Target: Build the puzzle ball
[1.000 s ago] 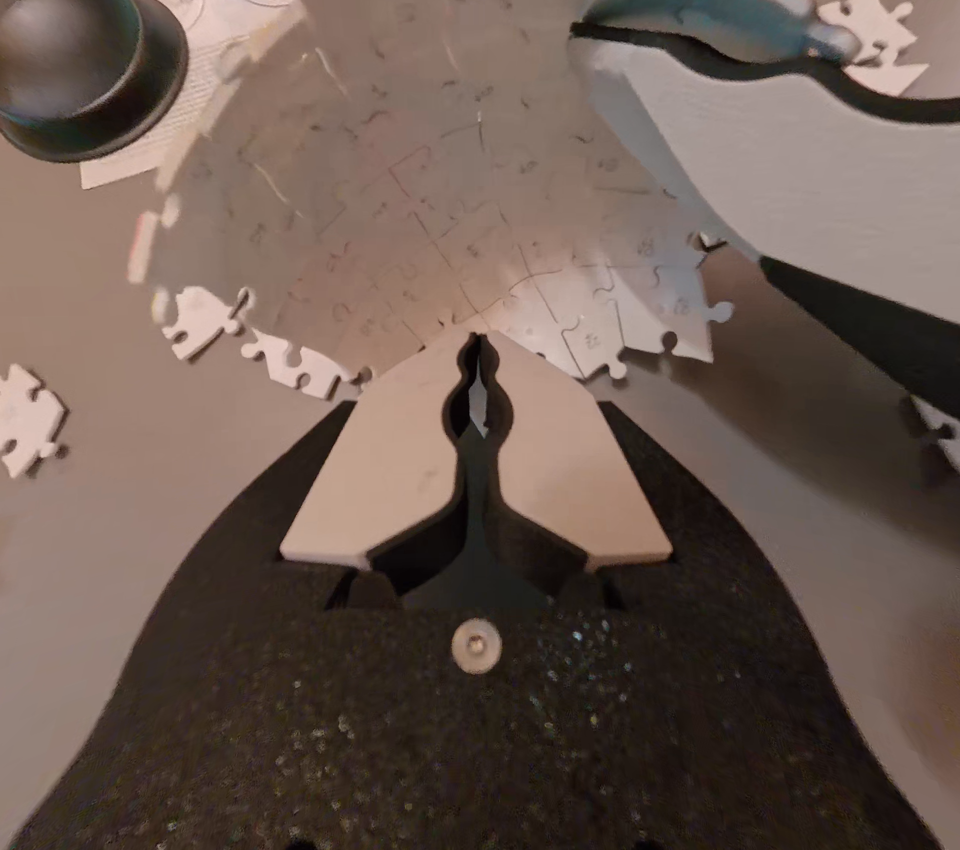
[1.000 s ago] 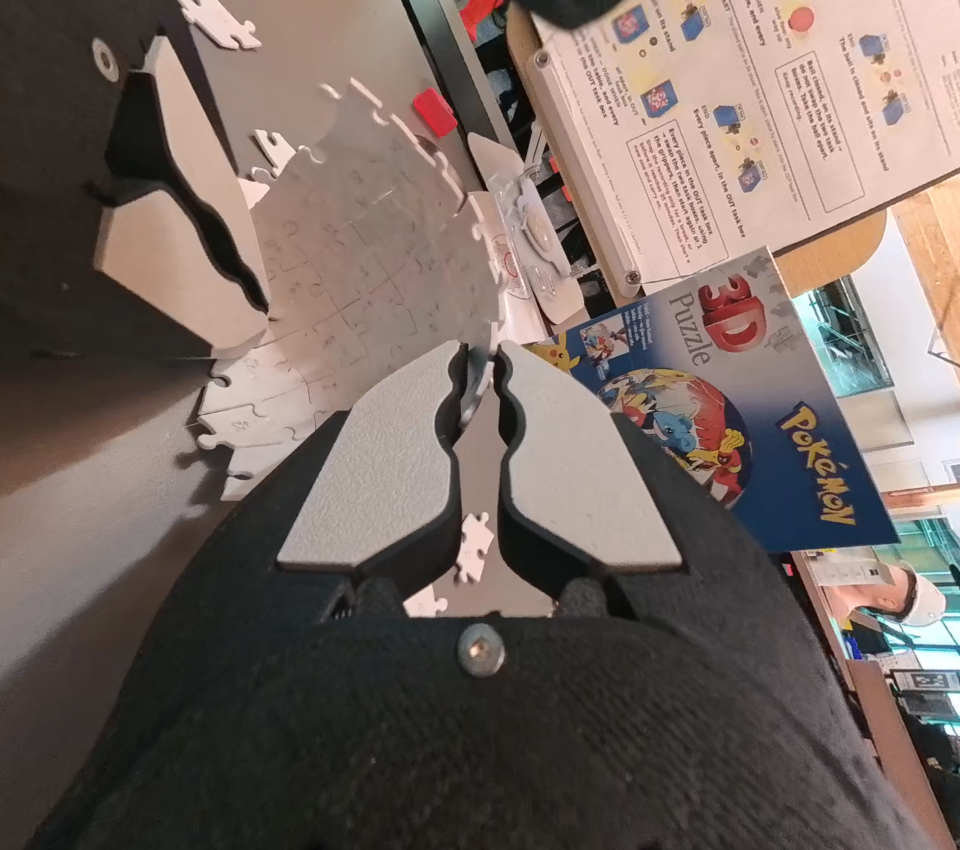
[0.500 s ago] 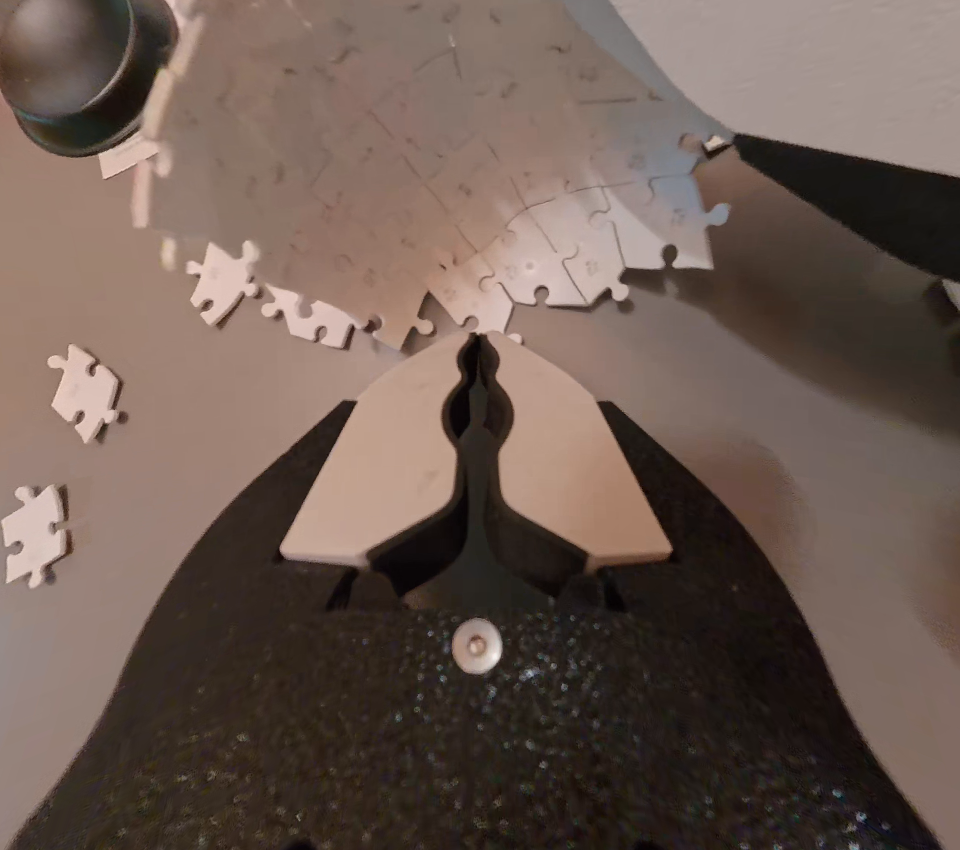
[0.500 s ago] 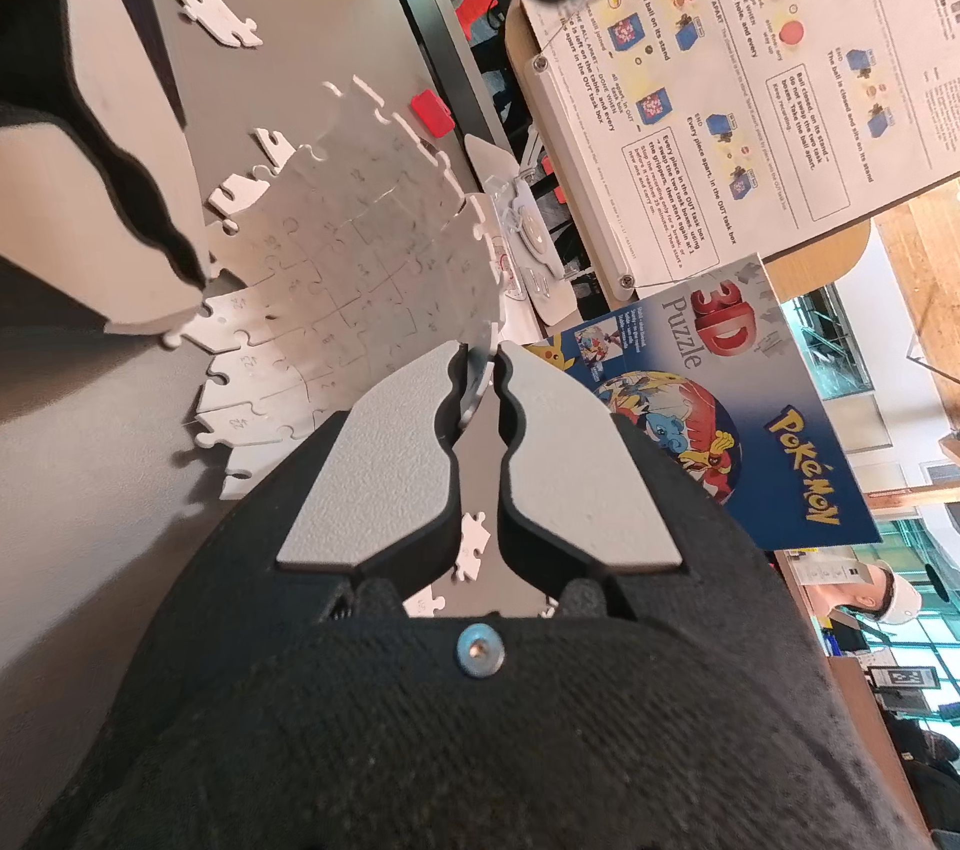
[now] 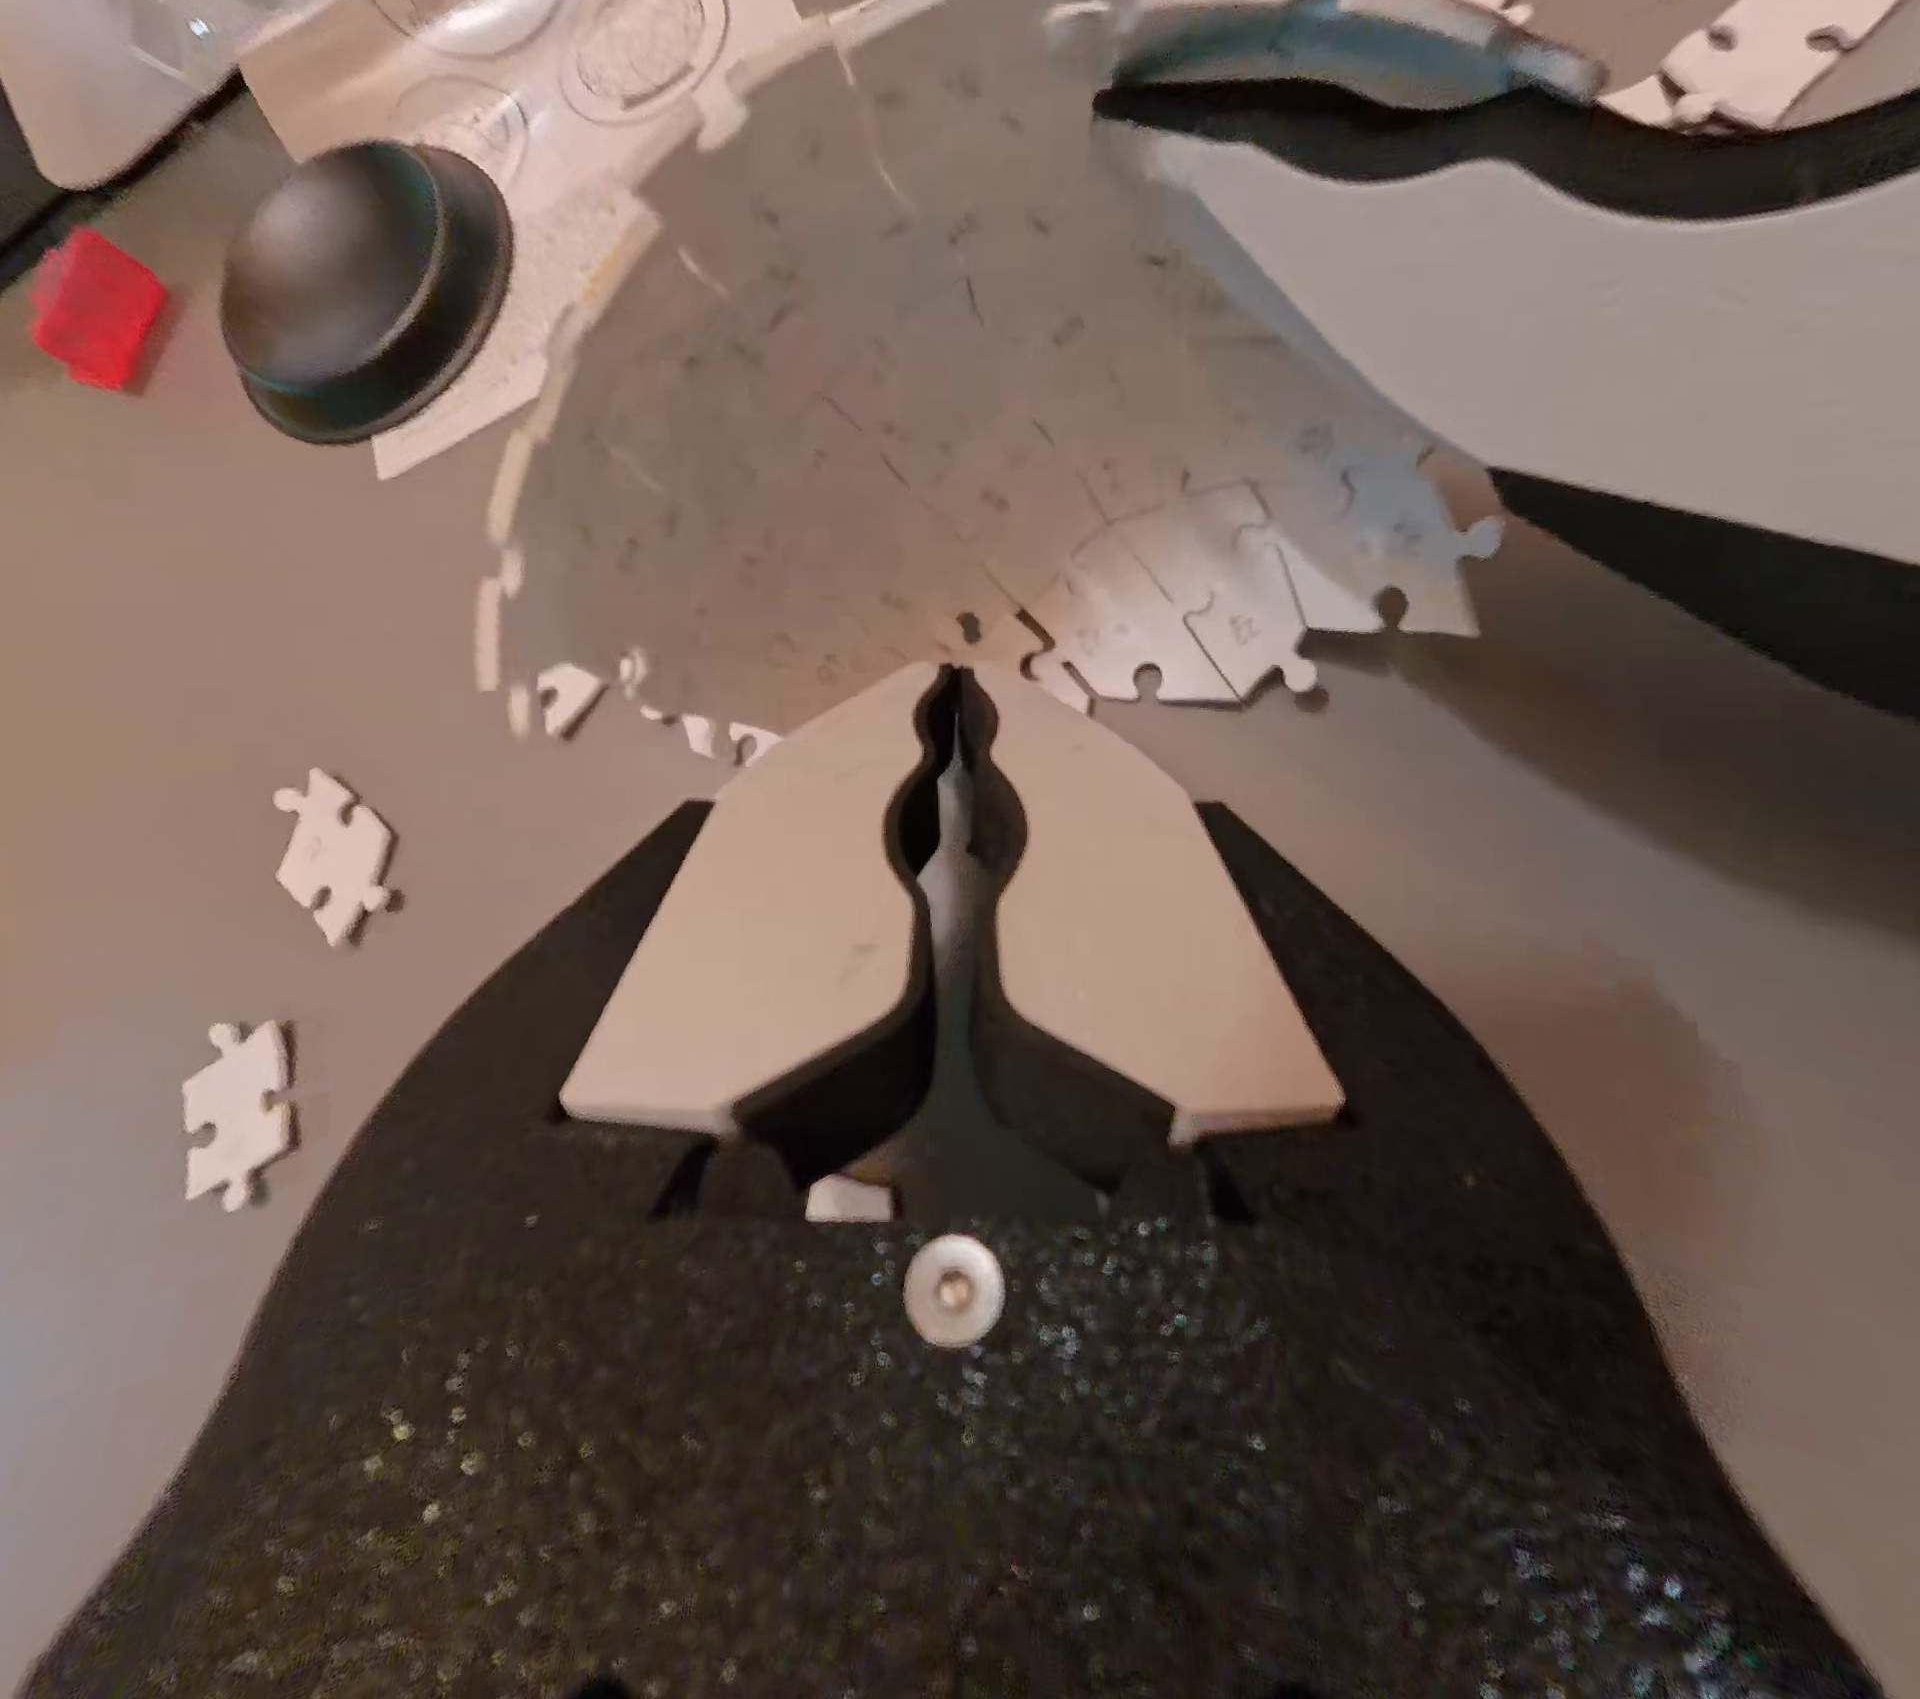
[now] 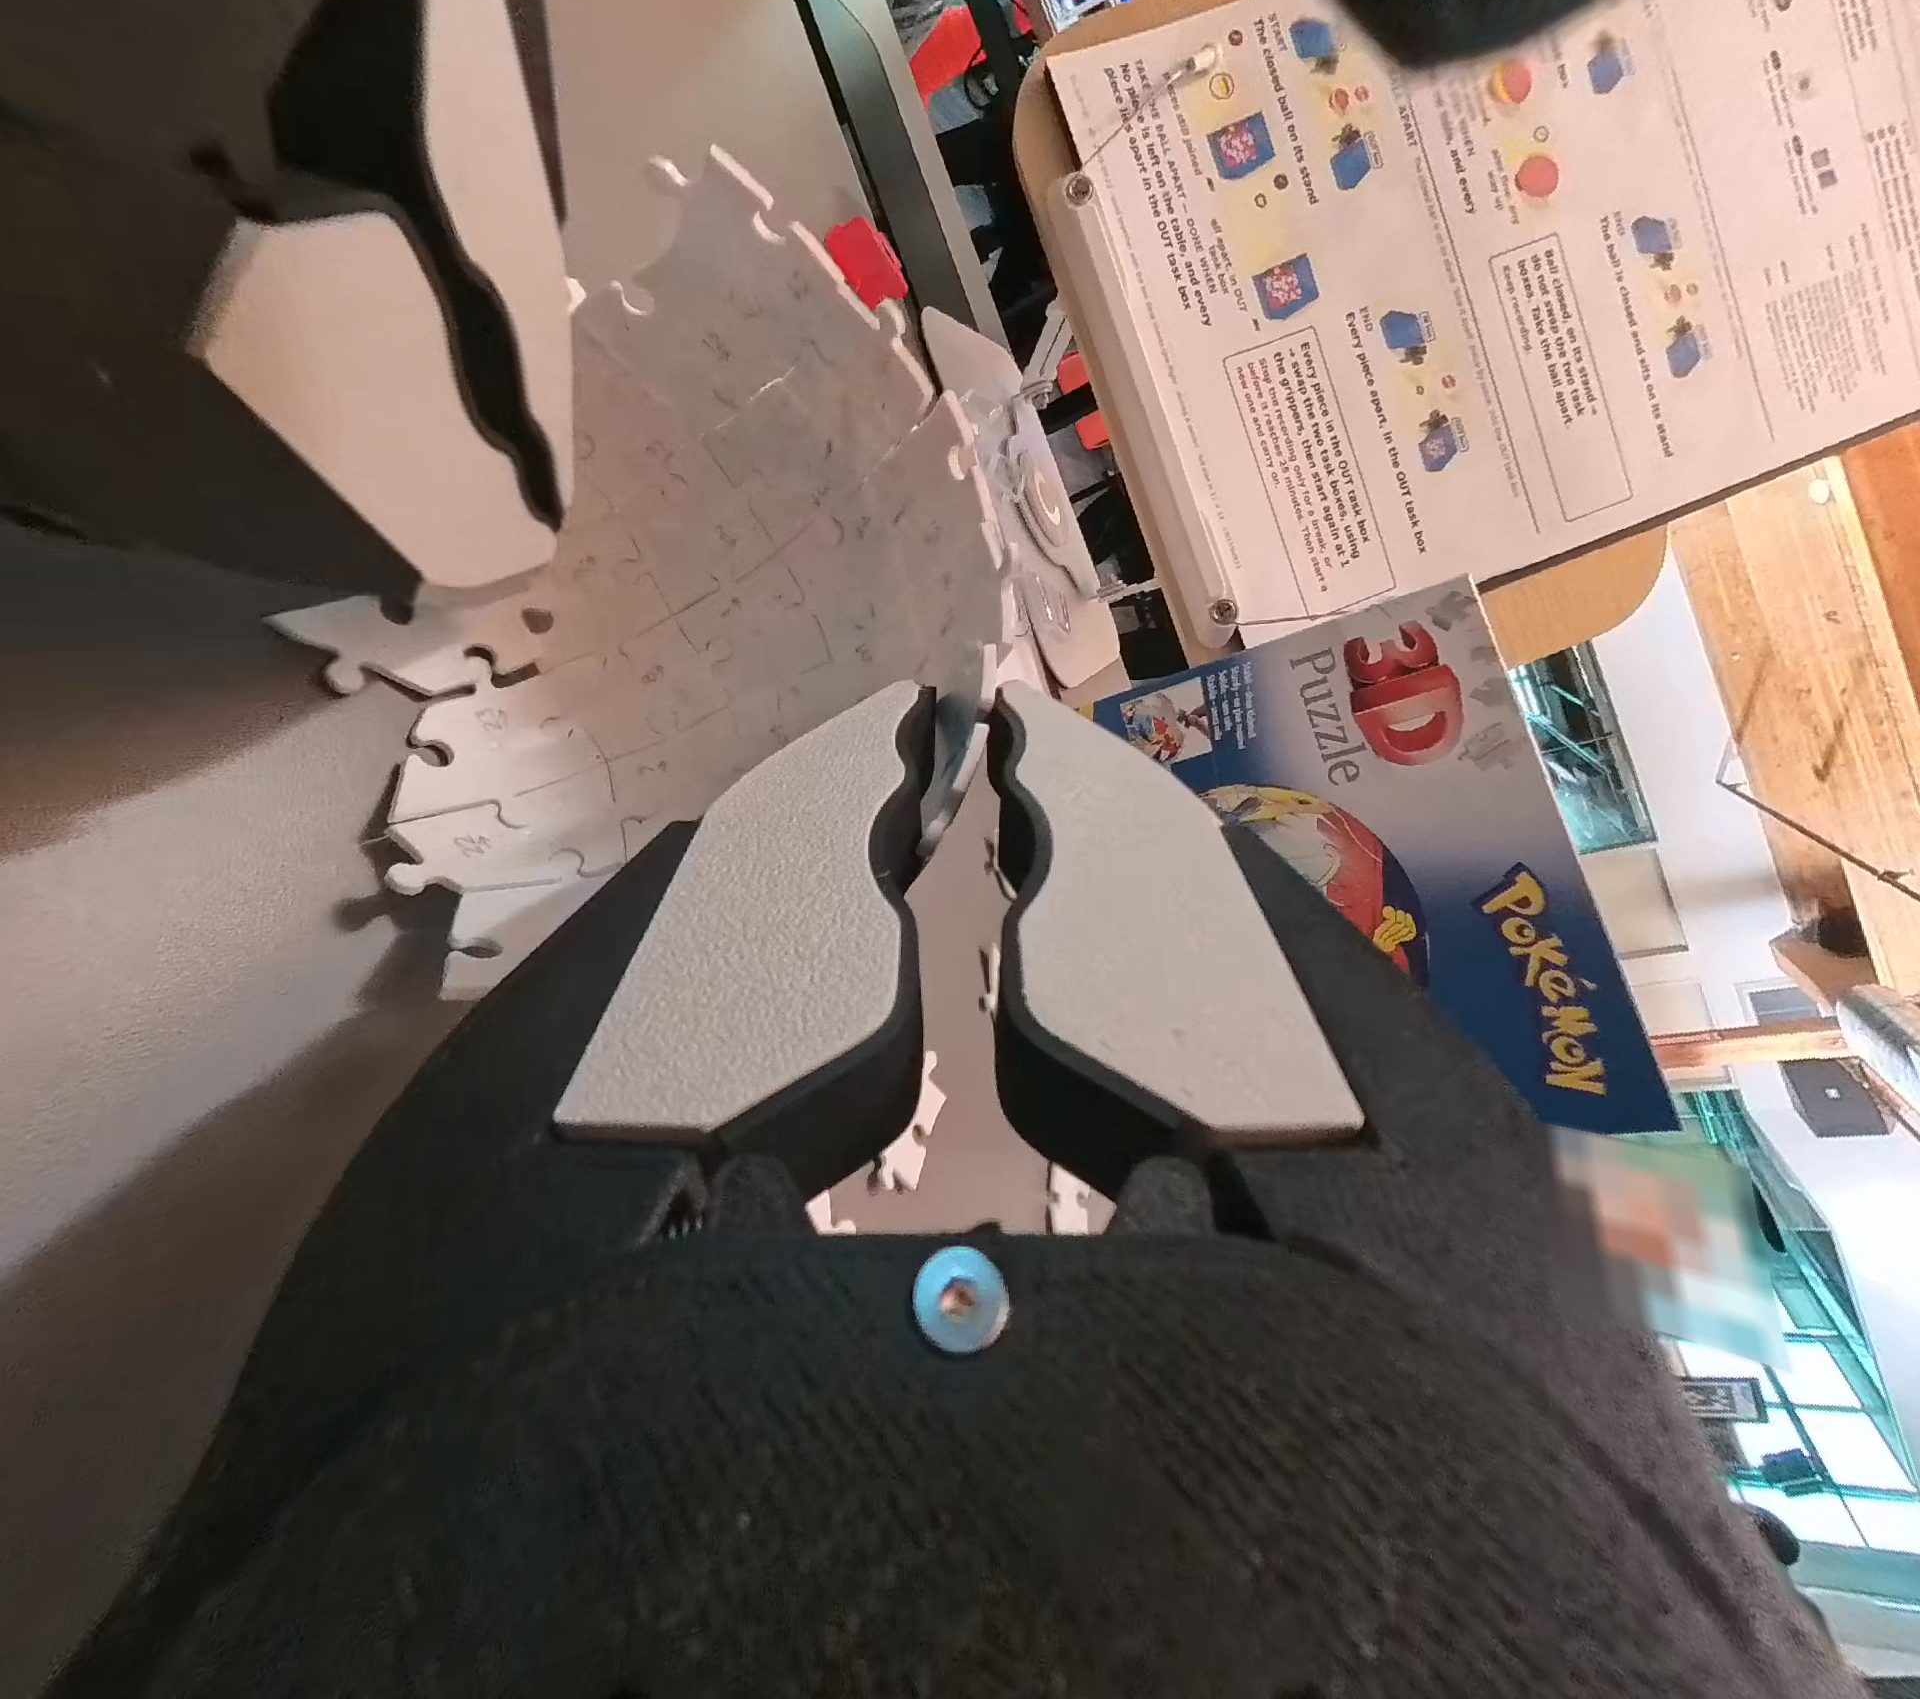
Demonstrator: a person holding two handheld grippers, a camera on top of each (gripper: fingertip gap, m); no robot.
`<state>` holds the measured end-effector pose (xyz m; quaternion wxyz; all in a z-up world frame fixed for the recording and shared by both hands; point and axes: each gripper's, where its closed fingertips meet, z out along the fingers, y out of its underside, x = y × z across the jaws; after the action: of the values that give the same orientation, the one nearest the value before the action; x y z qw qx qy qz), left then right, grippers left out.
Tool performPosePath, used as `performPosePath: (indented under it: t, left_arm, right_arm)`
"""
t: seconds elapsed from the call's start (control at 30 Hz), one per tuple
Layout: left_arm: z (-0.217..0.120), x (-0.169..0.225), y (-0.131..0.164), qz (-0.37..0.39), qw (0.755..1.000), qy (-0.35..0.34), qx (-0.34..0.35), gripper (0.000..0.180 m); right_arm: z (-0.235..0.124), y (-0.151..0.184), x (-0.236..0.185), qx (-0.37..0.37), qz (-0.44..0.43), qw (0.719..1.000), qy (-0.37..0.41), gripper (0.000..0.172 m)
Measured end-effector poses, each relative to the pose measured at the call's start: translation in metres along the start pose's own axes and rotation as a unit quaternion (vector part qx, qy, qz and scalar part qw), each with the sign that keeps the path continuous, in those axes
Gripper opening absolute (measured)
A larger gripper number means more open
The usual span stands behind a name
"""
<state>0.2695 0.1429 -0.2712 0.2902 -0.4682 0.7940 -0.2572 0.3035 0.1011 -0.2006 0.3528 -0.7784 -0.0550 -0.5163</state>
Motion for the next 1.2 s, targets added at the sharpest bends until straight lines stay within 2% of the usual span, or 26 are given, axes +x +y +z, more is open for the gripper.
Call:
performPosePath:
  t: [0.23,0.43,0.7,1.2]
  left_arm:
    - [0.011,-0.001,0.003,0.058,0.997,-0.042,-0.012,0.000]
    - [0.014,0.001,0.005,0.047,0.998,-0.027,-0.010,0.000]
    - [0.016,0.002,0.004,0.095,0.995,-0.004,-0.011,0.000]
    - [0.019,0.002,-0.001,0.123,0.992,0.002,-0.004,0.000]
  right_arm:
    - [0.000,0.000,0.000,-0.001,0.003,1.000,-0.001,0.009]
    - [0.001,0.001,-0.001,0.001,0.012,1.000,-0.011,0.009]
    - [0.006,0.013,-0.001,-0.006,0.031,0.999,-0.029,0.010]
    - [0.006,0.002,0.000,0.018,-0.037,0.999,-0.008,0.009]
